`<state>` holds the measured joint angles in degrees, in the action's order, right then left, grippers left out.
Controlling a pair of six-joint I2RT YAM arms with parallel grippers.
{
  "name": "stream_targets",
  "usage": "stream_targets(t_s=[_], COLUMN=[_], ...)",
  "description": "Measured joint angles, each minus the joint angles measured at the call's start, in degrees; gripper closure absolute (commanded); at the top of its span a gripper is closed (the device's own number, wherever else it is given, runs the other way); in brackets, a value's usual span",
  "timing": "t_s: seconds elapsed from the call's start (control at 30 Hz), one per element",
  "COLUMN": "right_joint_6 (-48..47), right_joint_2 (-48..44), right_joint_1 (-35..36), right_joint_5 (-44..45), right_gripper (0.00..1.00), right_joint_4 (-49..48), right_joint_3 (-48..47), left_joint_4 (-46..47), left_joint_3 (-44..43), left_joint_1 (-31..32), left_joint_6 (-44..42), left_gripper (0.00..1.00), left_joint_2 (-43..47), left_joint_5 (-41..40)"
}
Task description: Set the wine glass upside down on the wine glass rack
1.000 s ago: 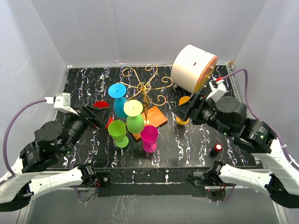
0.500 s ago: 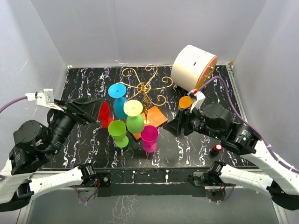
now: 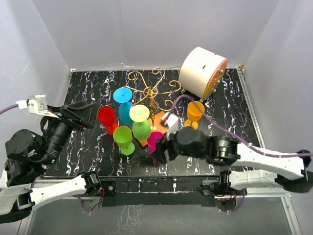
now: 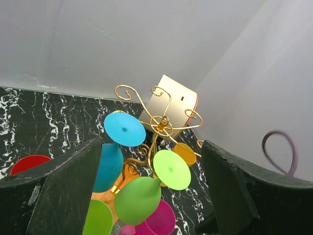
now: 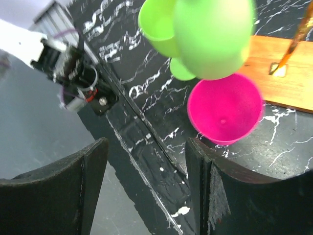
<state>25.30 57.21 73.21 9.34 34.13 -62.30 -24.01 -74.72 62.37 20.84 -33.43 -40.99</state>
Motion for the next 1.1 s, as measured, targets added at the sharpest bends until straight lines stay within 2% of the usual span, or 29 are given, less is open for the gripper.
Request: stream_targets(t_s=[0.1,0.23,0.63,0.87,1.1], right_joint_6=[-1.38,-3.13,-3.8,-2.95,-2.97], right_joint_2=[6.43,13.92,17.64,20.98,22.82], right_joint_1=[8.46,13.16,13.38,12.79,9.29], right_joint_5=[7.8,16.46,30.03,32.33,31.95], right_gripper=[0.39,0.39,0.43,0.44,0.49], right_joint_4=[0.39,0.83,0.83,2.36,3.41], right_joint_3=[-1.25,-2.14,-5.53,-5.42,-5.42], left_joint_4=[-0.09,-0.46,-0.98,-0.96,-0.87], left_joint_3=[-0.07,-0.83,-0.94,-0.94,-0.94], left_joint_1=[0.0,0.0,0.0,0.0,0.0], left_joint_6=[-0.13,-0.24,-0.22,-0.31,-0.5], left_gripper=[0.19,0.19,0.18,0.18,0.18], left_joint_2=[1.31,1.66,1.88,1.86,1.84], left_joint_5=[-0.59,-0.81,-1.03,-1.27,-1.66])
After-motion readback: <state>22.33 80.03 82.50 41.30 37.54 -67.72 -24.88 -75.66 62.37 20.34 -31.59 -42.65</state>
